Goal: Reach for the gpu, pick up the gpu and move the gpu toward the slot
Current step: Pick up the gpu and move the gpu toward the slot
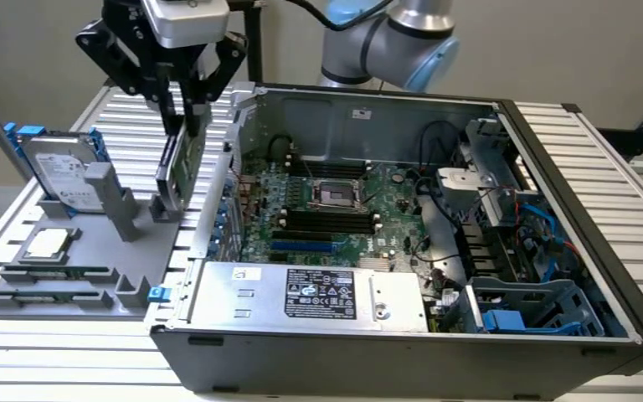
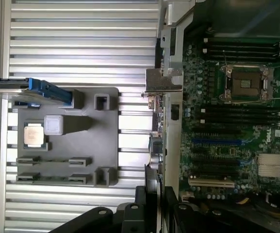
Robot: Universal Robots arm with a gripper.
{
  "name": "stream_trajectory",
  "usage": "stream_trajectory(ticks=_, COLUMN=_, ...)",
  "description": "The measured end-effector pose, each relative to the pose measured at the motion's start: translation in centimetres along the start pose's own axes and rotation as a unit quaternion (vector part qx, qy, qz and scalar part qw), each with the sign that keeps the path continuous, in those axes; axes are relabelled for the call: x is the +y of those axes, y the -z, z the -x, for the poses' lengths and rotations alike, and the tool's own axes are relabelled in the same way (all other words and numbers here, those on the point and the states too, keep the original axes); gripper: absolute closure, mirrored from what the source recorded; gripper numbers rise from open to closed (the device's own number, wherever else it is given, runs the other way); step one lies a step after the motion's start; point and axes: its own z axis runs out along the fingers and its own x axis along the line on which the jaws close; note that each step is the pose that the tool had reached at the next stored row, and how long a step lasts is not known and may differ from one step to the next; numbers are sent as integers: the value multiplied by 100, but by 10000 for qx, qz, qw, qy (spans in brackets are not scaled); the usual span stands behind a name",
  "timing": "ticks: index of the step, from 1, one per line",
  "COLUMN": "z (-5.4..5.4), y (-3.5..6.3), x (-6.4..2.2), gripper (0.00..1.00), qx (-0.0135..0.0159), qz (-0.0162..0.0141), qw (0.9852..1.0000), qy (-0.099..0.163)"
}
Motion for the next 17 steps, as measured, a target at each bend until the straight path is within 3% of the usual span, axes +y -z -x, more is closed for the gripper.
stream_trajectory(ticks=6, z=272, y=68, x=-9, gripper=74, qx=7, qz=53, qw=10000, qy=2)
stream_trajectory(ticks=17, z=773, y=58, x=-16, gripper=74, qx=14, qz=67, qw=10000, qy=2)
